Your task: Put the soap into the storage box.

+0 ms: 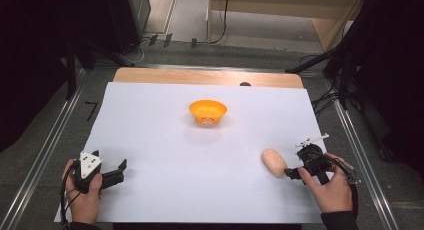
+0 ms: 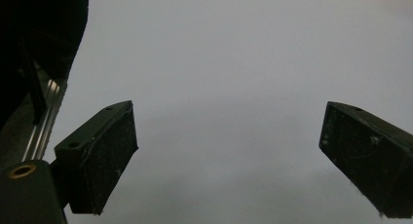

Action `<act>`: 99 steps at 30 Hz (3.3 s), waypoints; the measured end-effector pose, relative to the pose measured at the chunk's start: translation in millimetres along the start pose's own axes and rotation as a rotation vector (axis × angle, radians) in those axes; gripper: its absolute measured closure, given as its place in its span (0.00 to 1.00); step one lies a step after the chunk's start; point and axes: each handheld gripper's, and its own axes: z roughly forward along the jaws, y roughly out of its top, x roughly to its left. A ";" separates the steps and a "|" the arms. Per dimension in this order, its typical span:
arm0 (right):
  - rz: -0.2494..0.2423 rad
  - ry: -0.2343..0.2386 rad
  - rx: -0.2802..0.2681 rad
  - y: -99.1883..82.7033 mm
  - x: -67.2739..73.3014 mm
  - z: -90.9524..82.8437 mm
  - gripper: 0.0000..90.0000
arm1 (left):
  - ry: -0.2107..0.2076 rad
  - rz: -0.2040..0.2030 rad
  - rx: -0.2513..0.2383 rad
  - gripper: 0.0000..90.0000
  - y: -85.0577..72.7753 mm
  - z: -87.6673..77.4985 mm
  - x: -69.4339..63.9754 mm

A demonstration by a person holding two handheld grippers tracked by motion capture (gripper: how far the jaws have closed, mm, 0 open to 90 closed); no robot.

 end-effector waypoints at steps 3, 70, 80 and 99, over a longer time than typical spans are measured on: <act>0.000 -0.003 0.008 4.0 2.0 1.4 0.25 | 0.000 0.002 -0.001 0.08 0.0 -0.3 -0.2; 0.007 -0.012 0.232 59.1 41.4 34.4 0.37 | -0.011 0.004 -0.012 0.08 -0.6 -1.2 0.1; -0.085 0.005 0.245 59.5 42.3 33.4 0.37 | -0.012 0.007 -0.014 0.08 -0.6 -1.2 0.1; -0.183 0.006 0.185 73.2 43.9 19.9 0.37 | -0.009 0.010 -0.014 0.08 -0.6 -1.3 -0.3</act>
